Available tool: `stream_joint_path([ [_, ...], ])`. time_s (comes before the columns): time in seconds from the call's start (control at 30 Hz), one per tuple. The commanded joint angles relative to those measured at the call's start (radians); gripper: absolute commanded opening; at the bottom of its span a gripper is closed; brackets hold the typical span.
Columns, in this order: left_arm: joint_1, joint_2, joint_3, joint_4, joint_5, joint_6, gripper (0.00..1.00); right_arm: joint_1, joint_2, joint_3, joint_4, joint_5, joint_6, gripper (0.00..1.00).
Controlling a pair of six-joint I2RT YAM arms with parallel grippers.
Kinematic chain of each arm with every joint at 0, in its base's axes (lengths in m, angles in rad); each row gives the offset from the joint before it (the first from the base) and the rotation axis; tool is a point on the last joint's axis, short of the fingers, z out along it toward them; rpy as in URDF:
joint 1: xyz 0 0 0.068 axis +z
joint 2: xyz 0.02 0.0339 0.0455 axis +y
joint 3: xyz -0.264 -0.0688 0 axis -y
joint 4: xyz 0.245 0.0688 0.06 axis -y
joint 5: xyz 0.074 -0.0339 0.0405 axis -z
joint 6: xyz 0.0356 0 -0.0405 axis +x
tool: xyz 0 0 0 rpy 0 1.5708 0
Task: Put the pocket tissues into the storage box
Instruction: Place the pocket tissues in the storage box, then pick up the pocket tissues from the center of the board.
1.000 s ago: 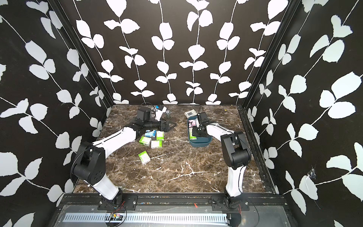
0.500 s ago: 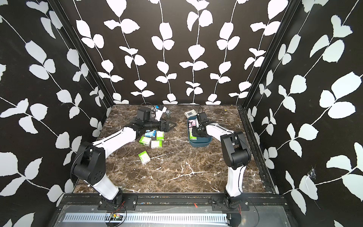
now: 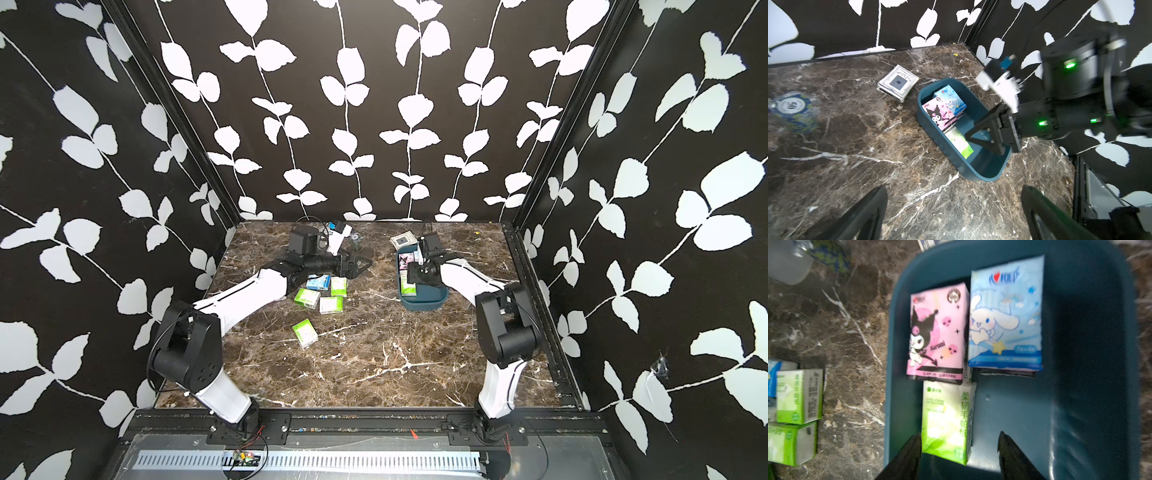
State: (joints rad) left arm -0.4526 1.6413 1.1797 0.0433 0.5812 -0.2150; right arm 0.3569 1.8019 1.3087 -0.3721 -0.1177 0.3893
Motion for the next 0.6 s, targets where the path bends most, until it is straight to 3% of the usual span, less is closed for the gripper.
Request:
stream_joint_path([
  [0.0,0.016,-0.056,0.037,-0.036,-0.014,0.024,0.99,0.028,-0.093,0.011,0.034,0.061,-0.04,0.63],
  [0.33,0.154,-0.118,-0.026,0.032,-0.019,-0.078,0.99,0.186,-0.034,0.064,0.1,-0.034,-0.06,0.65],
  [0.57,0.252,-0.191,-0.065,-0.053,-0.053,-0.018,0.99,0.269,0.101,0.142,0.203,-0.109,0.032,0.64],
])
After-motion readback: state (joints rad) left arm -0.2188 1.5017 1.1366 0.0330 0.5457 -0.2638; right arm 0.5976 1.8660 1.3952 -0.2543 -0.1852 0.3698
